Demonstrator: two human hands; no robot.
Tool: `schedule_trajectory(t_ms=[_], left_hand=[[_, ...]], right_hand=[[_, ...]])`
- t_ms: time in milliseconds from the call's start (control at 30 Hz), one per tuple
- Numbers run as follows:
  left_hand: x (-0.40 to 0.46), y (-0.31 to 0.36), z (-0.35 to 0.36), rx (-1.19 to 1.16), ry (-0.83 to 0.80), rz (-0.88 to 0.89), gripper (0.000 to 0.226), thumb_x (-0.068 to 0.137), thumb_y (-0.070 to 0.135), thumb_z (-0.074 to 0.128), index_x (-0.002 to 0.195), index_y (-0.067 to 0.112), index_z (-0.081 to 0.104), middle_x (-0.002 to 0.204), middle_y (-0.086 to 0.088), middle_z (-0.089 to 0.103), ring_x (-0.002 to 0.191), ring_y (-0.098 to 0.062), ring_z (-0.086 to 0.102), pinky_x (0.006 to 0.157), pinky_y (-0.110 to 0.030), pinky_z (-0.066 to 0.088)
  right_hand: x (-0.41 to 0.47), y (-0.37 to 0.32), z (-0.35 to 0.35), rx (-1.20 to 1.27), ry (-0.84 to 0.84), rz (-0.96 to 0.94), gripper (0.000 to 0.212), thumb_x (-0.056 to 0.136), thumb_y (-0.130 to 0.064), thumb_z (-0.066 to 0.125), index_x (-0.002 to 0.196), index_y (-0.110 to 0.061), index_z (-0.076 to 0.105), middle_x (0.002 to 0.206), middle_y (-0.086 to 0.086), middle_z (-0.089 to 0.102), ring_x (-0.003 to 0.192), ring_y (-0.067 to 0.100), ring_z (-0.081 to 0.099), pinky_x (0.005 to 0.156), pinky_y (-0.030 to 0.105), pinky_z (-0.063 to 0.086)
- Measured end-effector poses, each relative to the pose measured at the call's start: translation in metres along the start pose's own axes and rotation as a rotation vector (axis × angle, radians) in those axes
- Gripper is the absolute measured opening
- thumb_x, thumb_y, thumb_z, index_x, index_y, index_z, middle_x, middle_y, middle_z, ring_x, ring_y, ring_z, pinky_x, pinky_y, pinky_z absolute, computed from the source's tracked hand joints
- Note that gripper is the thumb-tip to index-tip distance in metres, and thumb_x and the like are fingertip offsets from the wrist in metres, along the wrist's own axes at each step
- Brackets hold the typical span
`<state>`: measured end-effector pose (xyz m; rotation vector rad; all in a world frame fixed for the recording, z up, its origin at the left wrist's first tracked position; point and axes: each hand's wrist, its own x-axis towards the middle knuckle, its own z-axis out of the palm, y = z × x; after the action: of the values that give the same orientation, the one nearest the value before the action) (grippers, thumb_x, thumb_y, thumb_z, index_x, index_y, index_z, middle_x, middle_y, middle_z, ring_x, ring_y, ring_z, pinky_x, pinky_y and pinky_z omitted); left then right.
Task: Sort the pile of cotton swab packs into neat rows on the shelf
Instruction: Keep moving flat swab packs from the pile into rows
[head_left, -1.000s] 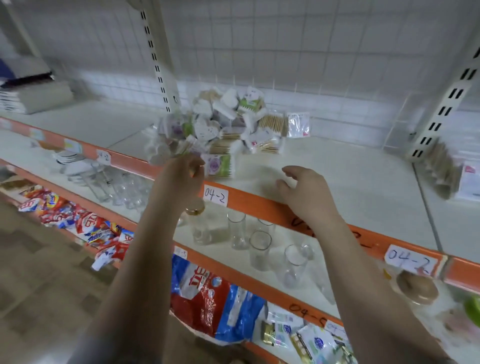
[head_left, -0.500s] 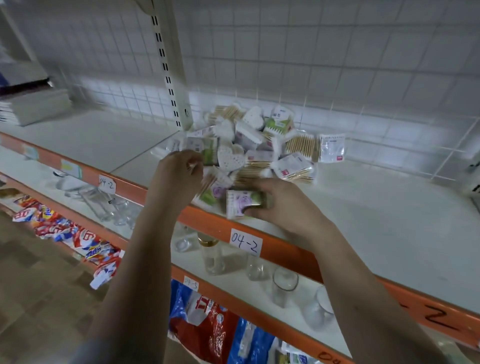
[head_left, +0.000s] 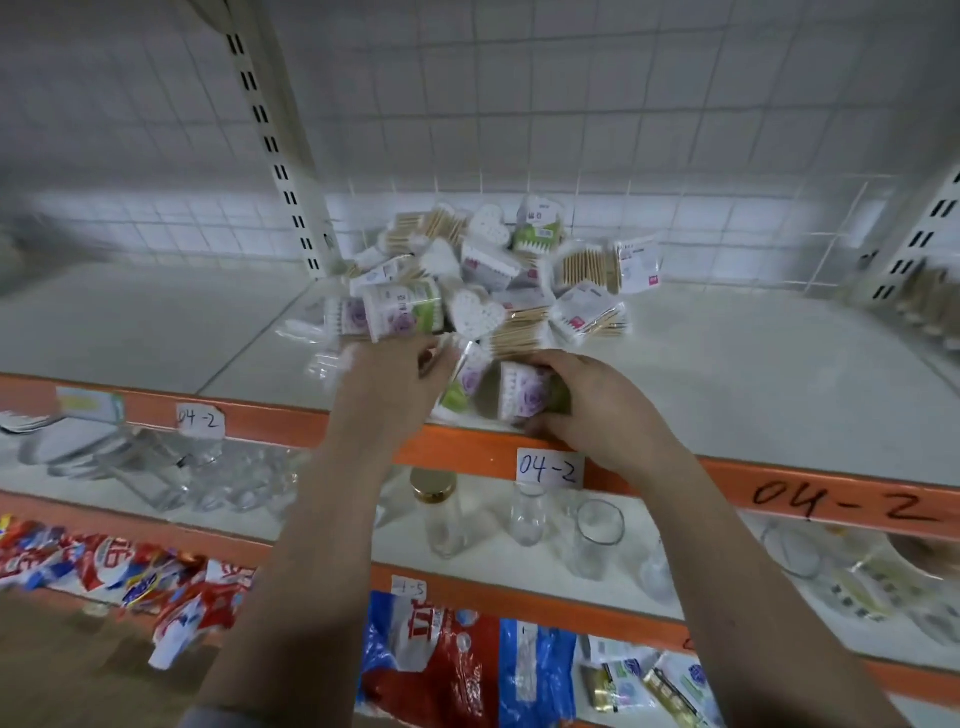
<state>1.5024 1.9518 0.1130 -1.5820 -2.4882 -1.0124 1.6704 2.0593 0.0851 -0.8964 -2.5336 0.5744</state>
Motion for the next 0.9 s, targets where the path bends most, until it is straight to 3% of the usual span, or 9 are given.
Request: schedule_trajectory(t_ms=[133, 300, 433, 500, 567, 667, 733, 833, 900], left_hand=[[0.002, -0.004, 0.004, 0.041, -0.109, 0.061, 0.035, 0.089, 0.046, 0.055, 0.093, 0.013, 0.062, 0.072, 0.003, 0.054, 0.075, -0.021, 0.055, 0.062, -0.03, 0.036], [0.004, -0.004, 0.01, 0.194, -0.1, 0.071, 0.039, 0.084, 0.051, 0.06, 0.093, 0.013, 0.062, 0.078, 0.001, 0.048, 0.082, -0.025, 0.056, 0.06, -0.029, 0.031], [0.002, -0.003, 0.011, 0.105, -0.093, 0.062, 0.03, 0.085, 0.045, 0.062, 0.09, 0.016, 0.067, 0.076, -0.003, 0.06, 0.079, -0.026, 0.06, 0.061, -0.029, 0.039], [0.0, 0.0, 0.011, 0.024, -0.081, 0.071, 0.026, 0.085, 0.042, 0.062, 0.094, 0.018, 0.068, 0.082, -0.004, 0.066, 0.08, -0.026, 0.061, 0.067, -0.032, 0.047], [-0.002, 0.008, 0.012, -0.039, -0.063, 0.101, 0.024, 0.085, 0.039, 0.062, 0.097, 0.018, 0.067, 0.085, -0.003, 0.067, 0.082, -0.027, 0.062, 0.073, -0.037, 0.051], [-0.001, 0.028, 0.017, -0.139, -0.066, 0.136, 0.027, 0.087, 0.034, 0.062, 0.108, 0.016, 0.063, 0.097, -0.002, 0.065, 0.091, -0.023, 0.058, 0.069, -0.028, 0.04], [0.0, 0.042, 0.025, -0.259, -0.107, 0.154, 0.028, 0.088, 0.029, 0.063, 0.11, 0.014, 0.063, 0.096, 0.0, 0.064, 0.085, -0.015, 0.054, 0.064, -0.022, 0.032], [0.0, 0.062, 0.044, -0.362, -0.165, 0.189, 0.015, 0.087, 0.022, 0.063, 0.084, 0.009, 0.057, 0.071, 0.005, 0.054, 0.064, -0.008, 0.046, 0.053, -0.015, 0.032], [-0.003, 0.076, 0.057, -0.4, -0.195, 0.178, 0.02, 0.087, 0.017, 0.063, 0.075, 0.013, 0.047, 0.062, 0.009, 0.044, 0.058, -0.005, 0.041, 0.052, -0.019, 0.029]], right_hand=[[-0.016, -0.002, -0.002, 0.043, 0.144, 0.107, 0.07, 0.073, -0.027, 0.077, 0.136, -0.023, 0.048, 0.131, -0.001, 0.055, 0.119, 0.019, 0.05, 0.095, 0.023, 0.037], [-0.042, -0.009, -0.004, 0.093, 0.409, 0.261, 0.06, 0.077, -0.026, 0.075, 0.132, -0.021, 0.052, 0.122, -0.001, 0.061, 0.113, 0.022, 0.053, 0.088, 0.023, 0.037], [-0.058, -0.013, -0.006, 0.114, 0.542, 0.37, 0.053, 0.078, -0.034, 0.073, 0.126, -0.022, 0.055, 0.109, -0.004, 0.065, 0.102, 0.015, 0.059, 0.079, 0.017, 0.042], [-0.067, -0.013, -0.01, 0.171, 0.606, 0.395, 0.039, 0.077, -0.035, 0.073, 0.112, -0.023, 0.06, 0.092, -0.015, 0.065, 0.085, -0.001, 0.059, 0.068, 0.004, 0.04], [-0.075, -0.01, -0.015, 0.221, 0.661, 0.429, 0.028, 0.079, -0.03, 0.073, 0.101, -0.024, 0.058, 0.079, -0.024, 0.058, 0.073, -0.015, 0.054, 0.06, -0.001, 0.036], [-0.088, 0.0, -0.022, 0.266, 0.722, 0.49, 0.029, 0.082, -0.028, 0.07, 0.105, -0.017, 0.057, 0.079, -0.024, 0.054, 0.069, -0.017, 0.051, 0.058, -0.001, 0.036], [-0.097, 0.007, -0.027, 0.282, 0.758, 0.522, 0.034, 0.084, -0.027, 0.068, 0.11, -0.009, 0.055, 0.078, -0.021, 0.053, 0.068, -0.011, 0.05, 0.055, 0.0, 0.036], [-0.115, 0.02, -0.035, 0.277, 0.804, 0.551, 0.036, 0.084, -0.027, 0.068, 0.109, -0.007, 0.051, 0.075, -0.017, 0.051, 0.064, -0.007, 0.048, 0.052, 0.002, 0.035], [-0.128, 0.03, -0.042, 0.284, 0.829, 0.572, 0.034, 0.083, -0.029, 0.069, 0.105, -0.012, 0.049, 0.074, -0.015, 0.052, 0.064, -0.006, 0.049, 0.053, 0.002, 0.036]])
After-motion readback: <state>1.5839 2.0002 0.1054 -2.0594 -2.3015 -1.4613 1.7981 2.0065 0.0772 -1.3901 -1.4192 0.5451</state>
